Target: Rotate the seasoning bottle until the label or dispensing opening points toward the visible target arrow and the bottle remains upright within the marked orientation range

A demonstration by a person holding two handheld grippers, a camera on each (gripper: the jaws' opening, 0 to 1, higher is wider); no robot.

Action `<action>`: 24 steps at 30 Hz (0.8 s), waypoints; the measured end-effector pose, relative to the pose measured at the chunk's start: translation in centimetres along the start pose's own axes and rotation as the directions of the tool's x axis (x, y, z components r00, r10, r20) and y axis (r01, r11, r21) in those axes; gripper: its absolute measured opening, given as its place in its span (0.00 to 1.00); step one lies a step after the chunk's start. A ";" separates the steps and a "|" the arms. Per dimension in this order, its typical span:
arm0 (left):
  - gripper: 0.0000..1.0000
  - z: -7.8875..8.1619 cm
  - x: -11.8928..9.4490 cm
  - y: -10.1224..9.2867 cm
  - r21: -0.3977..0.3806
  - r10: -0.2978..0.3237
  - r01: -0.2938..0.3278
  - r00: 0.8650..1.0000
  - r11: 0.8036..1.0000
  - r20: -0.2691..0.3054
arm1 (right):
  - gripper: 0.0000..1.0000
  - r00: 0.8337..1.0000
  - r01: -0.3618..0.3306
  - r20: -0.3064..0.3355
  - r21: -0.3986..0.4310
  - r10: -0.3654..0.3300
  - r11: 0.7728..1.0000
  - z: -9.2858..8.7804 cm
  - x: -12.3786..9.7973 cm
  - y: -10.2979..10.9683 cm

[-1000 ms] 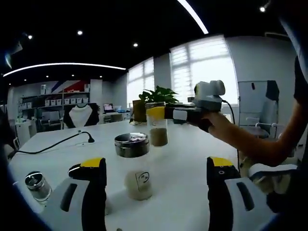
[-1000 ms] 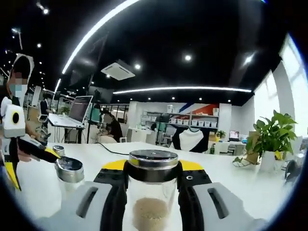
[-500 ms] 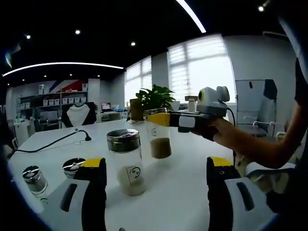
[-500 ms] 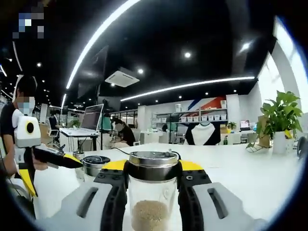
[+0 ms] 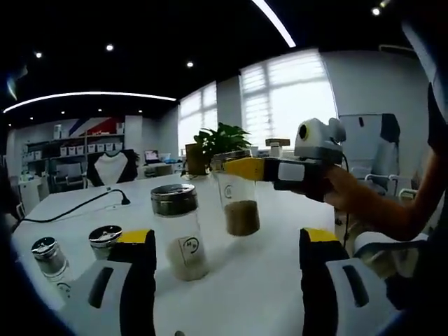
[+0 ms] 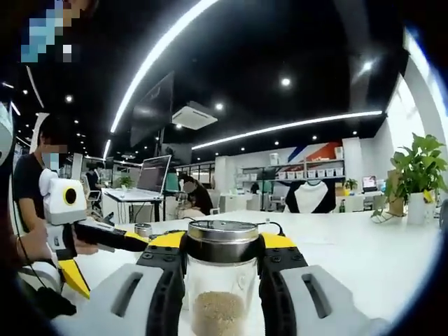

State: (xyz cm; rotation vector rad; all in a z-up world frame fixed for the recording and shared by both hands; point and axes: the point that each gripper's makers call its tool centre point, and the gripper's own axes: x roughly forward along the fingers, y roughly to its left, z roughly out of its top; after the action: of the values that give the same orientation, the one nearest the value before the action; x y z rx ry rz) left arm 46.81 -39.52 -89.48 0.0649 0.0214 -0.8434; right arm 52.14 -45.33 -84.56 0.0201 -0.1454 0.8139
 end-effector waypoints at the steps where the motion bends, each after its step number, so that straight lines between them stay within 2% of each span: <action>1: 0.87 0.1 -0.1 0.0 0.001 0.000 0.000 1.000 1.000 0.004 | 0.37 1.000 -0.002 0.002 0.002 0.002 1.000 0.0 0.0 0.1; 6: 0.87 0.3 -0.3 -0.3 0.004 -0.010 0.010 1.000 1.000 0.010 | 0.37 0.999 -0.034 0.007 0.022 0.034 0.999 0.2 -0.2 1.2; 12: 0.85 1.2 -0.5 -1.1 -0.002 -0.052 0.052 0.996 0.999 0.067 | 0.37 0.998 -0.055 0.006 0.023 0.055 0.998 0.0 -0.4 2.4; 15: 0.84 0.8 -0.2 -1.5 0.017 -0.060 0.059 0.997 0.998 0.048 | 0.37 0.996 -0.084 0.003 0.035 0.084 0.996 -0.2 -0.5 3.3; 18: 0.80 -0.1 -0.1 -2.2 0.046 -0.098 0.098 0.995 0.994 -0.010 | 0.37 0.993 -0.114 0.004 0.047 0.114 0.992 -0.1 -0.5 4.1; 24: 0.76 -0.3 0.3 -3.3 0.083 -0.144 0.145 0.989 0.986 -0.021 | 0.37 0.980 -0.198 0.018 0.070 0.197 0.978 0.1 -0.6 6.6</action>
State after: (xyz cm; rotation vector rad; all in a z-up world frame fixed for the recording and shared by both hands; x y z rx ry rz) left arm 44.57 -41.90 -89.90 0.1505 0.0041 -0.9890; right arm 46.92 -41.23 -84.81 0.0792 -0.1299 1.0174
